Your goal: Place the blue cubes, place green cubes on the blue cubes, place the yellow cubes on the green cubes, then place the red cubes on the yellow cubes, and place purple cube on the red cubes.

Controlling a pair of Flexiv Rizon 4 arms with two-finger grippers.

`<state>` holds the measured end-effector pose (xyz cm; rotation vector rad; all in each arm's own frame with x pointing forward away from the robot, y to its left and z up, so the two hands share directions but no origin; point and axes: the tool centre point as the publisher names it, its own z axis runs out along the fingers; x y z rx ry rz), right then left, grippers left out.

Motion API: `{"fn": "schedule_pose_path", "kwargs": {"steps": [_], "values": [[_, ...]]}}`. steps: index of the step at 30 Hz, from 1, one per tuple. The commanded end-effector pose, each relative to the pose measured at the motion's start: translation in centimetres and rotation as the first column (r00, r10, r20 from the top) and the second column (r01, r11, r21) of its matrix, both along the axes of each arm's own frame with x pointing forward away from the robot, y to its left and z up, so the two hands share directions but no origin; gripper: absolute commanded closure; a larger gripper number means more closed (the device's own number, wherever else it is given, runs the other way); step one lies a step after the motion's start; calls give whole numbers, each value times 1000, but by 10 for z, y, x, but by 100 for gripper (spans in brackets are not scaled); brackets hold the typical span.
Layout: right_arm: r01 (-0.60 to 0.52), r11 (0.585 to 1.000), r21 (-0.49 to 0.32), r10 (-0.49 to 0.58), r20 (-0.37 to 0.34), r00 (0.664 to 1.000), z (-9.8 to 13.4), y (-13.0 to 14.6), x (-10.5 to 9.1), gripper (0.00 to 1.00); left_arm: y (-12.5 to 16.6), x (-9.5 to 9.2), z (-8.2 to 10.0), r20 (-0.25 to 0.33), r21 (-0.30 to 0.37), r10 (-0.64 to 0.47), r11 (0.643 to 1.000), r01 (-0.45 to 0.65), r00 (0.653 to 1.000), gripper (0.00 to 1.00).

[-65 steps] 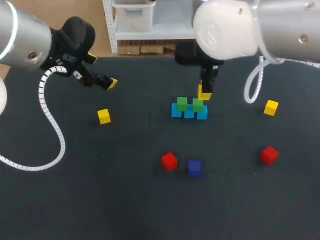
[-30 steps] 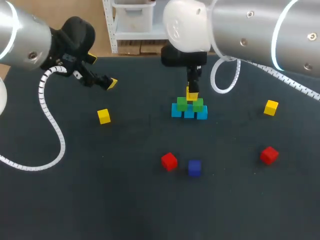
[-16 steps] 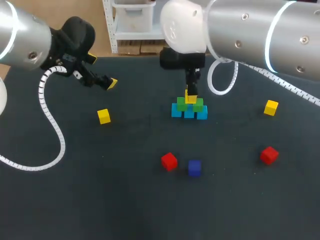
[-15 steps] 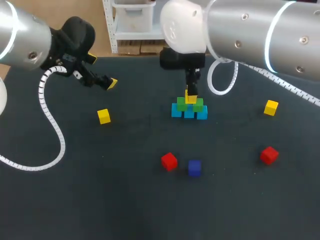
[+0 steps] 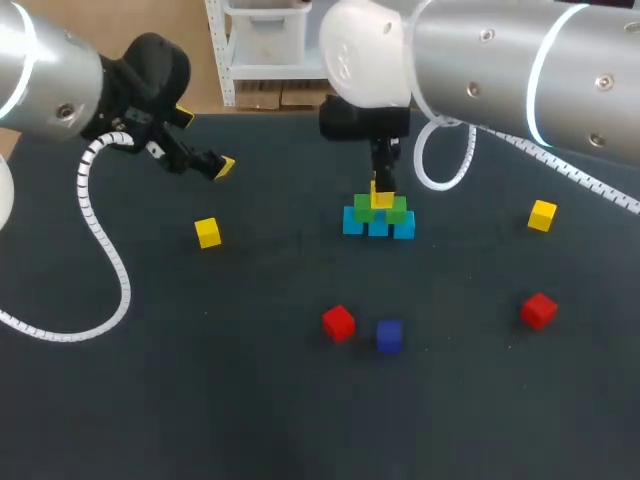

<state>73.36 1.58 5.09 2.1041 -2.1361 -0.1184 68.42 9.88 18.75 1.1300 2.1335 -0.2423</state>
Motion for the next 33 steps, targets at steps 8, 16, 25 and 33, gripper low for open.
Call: {"fn": "schedule_pose_path", "kwargs": {"steps": [8, 16, 25, 33], "values": [[4, 1000, 11, -4, 6, 1000, 2, 0, -3, 100, 2, 0, 0, 1, -4, -5, 1000, 5, 1000, 0], [-3, 1000, 11, 3, 1, 1000, 2, 2, -8, 100, 2, 0, 0, 1, -4, -5, 1000, 5, 1000, 0], [-1, 1000, 8, 1, 4, 1000, 0, 2, -8, 93, 2, 0, 0, 1, -4, -5, 1000, 5, 1000, 0], [-2, 1000, 4, 2, 13, 1000, -1, 2, -9, 54, 2, 0, 0, 1, -4, -5, 1000, 5, 1000, 0]]}}
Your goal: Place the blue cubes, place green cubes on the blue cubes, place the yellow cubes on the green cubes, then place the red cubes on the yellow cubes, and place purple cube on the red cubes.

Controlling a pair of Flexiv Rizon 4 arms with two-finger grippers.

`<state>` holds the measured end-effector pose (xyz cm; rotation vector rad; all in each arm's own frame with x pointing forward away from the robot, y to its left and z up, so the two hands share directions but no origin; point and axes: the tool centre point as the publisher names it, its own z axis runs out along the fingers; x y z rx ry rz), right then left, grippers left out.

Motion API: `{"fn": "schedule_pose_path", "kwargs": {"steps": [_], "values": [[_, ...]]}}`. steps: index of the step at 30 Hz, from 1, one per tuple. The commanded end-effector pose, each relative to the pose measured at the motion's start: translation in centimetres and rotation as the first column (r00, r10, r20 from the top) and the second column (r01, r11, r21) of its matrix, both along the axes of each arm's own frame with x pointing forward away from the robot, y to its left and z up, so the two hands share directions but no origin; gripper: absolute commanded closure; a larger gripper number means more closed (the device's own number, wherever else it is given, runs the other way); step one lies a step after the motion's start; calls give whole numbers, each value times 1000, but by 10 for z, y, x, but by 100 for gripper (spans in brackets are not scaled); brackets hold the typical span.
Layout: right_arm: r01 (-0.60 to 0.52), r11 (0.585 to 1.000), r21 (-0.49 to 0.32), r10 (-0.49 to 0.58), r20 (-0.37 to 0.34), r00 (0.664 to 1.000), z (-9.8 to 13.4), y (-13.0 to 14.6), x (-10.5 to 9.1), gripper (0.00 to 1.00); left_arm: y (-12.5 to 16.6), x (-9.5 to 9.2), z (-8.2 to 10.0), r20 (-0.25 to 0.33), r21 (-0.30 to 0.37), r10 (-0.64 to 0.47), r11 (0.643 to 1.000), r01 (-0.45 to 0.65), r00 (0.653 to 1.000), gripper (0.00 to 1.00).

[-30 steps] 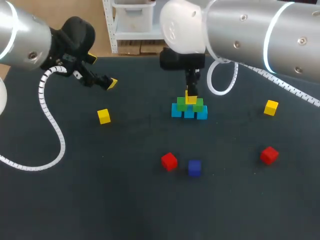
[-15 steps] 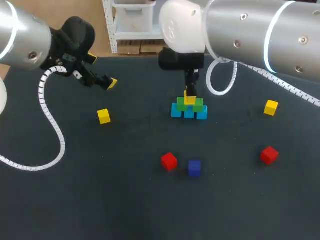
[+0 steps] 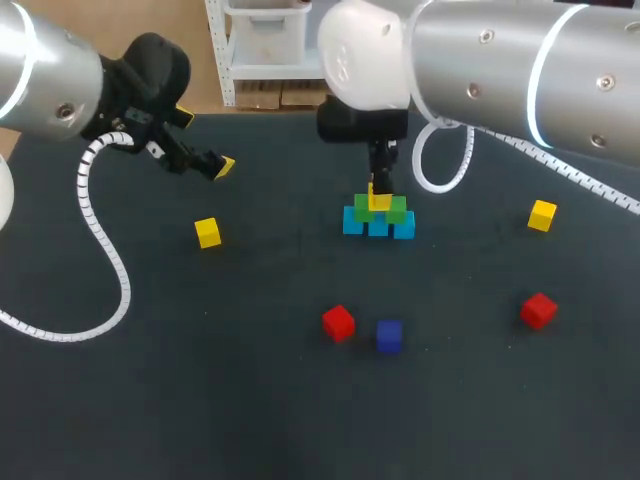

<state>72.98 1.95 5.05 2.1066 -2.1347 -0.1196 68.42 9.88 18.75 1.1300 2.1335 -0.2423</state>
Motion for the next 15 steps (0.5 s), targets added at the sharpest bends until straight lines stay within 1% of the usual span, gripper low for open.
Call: {"fn": "schedule_pose_path", "kwargs": {"steps": [1, 2, 4, 5, 6, 7, 13, 15], "values": [[0, 1000, 2, 0, 16, 1000, 0, -2, -5, 52, 2, 0, 0, 1, -4, -5, 1000, 5, 1000, 0], [-1, 1000, 1, 0, 17, 1000, 0, -2, -5, 40, 2, 0, 0, 1, -4, -5, 1000, 5, 1000, 0], [-5, 1000, -3, 5, 20, 1000, 0, -2, -5, 34, 2, 0, 0, 1, -4, -5, 1000, 5, 1000, 0], [-6, 1000, -5, 6, 22, 1000, 0, -3, -5, 28, 2, 0, 0, 1, -4, -5, 1000, 5, 1000, 0], [-6, 1000, -6, 6, 23, 1000, 0, -3, -5, 11, 2, 0, 0, 1, -4, -5, 1000, 5, 1000, 0], [-8, 1000, -9, 8, 25, 1000, 0, -3, -5, 0, 2, 0, 0, 1, -4, -5, 1000, 5, 1000, 0], [-12, 1000, -7, 13, 26, 1000, 2, -4, -5, 0, 2, 0, 0, 1, -4, -5, 1000, 5, 1000, 0], [-11, 1000, -6, 11, 25, 1000, 2, -4, -5, 24, 2, 0, 0, 1, -4, -5, 1000, 5, 1000, 0]]}}
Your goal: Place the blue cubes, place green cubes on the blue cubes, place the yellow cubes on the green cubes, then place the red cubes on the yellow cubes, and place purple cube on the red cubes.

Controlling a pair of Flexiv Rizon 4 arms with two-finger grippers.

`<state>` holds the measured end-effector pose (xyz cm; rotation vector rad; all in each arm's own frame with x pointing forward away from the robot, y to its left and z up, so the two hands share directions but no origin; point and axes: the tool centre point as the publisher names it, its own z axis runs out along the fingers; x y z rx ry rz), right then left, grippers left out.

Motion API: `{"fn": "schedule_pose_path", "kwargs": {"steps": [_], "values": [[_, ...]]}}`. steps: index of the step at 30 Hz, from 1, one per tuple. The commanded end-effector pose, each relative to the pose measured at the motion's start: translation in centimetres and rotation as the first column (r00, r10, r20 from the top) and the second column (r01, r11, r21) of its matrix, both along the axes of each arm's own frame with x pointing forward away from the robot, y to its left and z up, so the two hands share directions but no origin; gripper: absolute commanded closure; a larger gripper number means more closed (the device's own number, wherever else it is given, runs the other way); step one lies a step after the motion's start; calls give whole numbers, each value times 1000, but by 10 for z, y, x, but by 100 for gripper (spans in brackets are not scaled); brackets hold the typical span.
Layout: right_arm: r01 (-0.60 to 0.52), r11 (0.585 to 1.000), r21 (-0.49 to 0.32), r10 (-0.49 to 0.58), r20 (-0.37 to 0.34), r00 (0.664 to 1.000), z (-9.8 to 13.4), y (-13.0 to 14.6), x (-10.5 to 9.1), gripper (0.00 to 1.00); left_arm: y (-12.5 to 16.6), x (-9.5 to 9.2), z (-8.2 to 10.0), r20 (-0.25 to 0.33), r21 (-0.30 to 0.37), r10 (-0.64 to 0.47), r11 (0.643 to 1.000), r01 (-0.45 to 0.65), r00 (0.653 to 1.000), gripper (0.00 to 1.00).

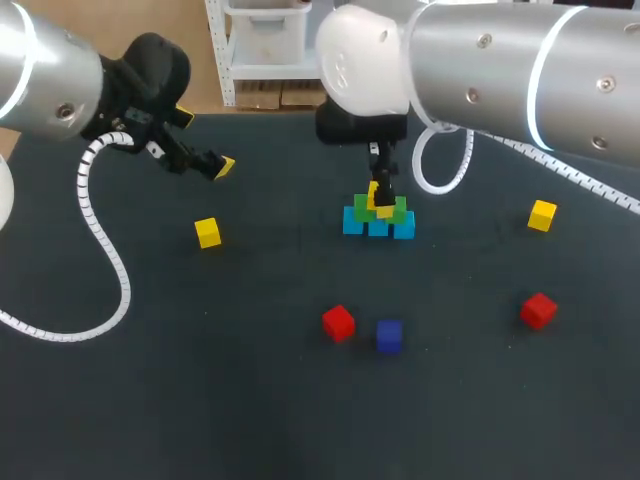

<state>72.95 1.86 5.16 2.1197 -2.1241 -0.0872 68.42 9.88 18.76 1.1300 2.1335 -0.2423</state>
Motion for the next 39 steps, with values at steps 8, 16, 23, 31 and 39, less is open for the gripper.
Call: {"fn": "schedule_pose_path", "kwargs": {"steps": [8, 16, 23, 31, 39], "values": [[-2, 1000, 8, 2, 9, 1000, 1, -3, -5, 62, 2, 0, 0, 1, -4, -5, 1000, 5, 1000, 0], [-10, 1000, 3, 10, 10, 1000, 0, -3, -5, 65, 2, 0, 0, 1, -4, -5, 1000, 5, 1000, 0], [-4, 1000, 7, 4, 12, 1000, 0, -5, -5, 65, 2, 0, 0, 1, -4, -5, 1000, 5, 1000, 0], [4, 1000, 5, -4, 16, 1000, 1, -6, -4, 69, 2, 0, 0, 1, -4, -5, 1000, 5, 1000, 0], [13, 1000, 11, -13, 18, 1000, 2, -8, -4, 76, 2, 0, 0, 1, -4, -5, 1000, 5, 1000, 0]]}}
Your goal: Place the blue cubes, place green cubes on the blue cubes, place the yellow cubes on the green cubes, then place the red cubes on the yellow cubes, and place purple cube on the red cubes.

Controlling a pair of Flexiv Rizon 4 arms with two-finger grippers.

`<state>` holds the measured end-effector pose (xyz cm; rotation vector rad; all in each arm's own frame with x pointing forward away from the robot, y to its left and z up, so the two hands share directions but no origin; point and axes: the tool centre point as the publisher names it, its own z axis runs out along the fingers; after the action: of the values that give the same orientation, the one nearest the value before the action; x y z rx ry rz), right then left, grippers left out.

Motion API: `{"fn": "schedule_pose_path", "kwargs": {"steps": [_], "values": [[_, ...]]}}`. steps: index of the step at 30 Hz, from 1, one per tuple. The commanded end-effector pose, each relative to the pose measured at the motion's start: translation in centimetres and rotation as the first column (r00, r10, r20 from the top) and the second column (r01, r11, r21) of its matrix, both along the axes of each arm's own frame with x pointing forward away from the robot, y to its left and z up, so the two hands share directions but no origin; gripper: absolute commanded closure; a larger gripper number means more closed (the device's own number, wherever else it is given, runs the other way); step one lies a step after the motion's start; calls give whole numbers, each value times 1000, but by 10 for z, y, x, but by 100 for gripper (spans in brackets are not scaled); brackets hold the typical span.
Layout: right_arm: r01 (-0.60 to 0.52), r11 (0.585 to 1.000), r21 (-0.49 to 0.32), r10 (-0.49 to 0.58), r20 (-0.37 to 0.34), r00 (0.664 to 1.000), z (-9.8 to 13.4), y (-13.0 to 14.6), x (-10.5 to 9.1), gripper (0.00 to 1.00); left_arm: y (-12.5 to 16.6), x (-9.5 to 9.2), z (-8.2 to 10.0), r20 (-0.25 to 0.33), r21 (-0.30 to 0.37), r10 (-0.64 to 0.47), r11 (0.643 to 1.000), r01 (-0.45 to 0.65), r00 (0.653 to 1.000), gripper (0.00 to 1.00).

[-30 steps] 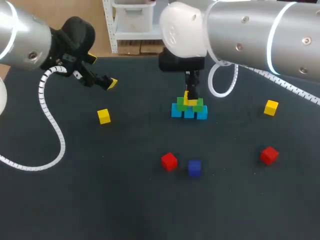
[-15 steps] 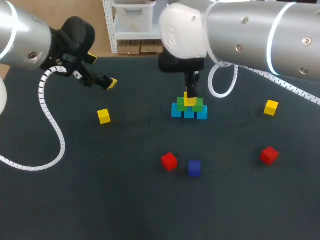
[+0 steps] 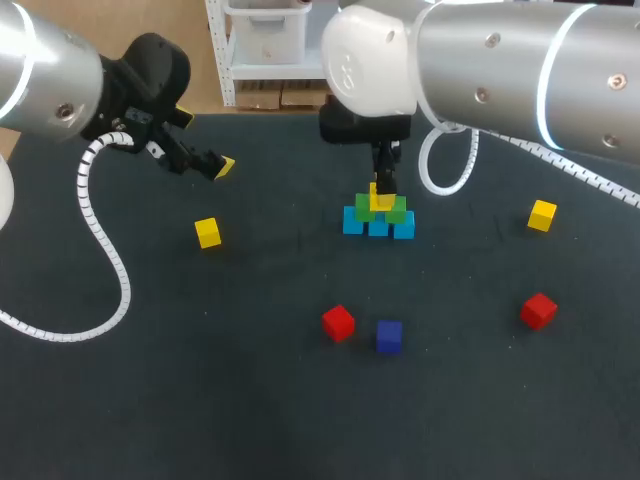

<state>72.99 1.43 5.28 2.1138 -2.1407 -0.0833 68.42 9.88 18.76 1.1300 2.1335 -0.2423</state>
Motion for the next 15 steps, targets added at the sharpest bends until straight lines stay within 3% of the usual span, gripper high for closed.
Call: {"fn": "schedule_pose_path", "kwargs": {"steps": [1, 15], "values": [[3, 1000, 8, -3, 11, 1000, 1, -3, -4, 76, 2, 0, 0, 1, -4, -5, 1000, 5, 1000, 0], [11, 1000, 5, -11, 12, 1000, -1, -4, -4, 69, 2, 0, 0, 1, -4, -5, 1000, 5, 1000, 0]]}}
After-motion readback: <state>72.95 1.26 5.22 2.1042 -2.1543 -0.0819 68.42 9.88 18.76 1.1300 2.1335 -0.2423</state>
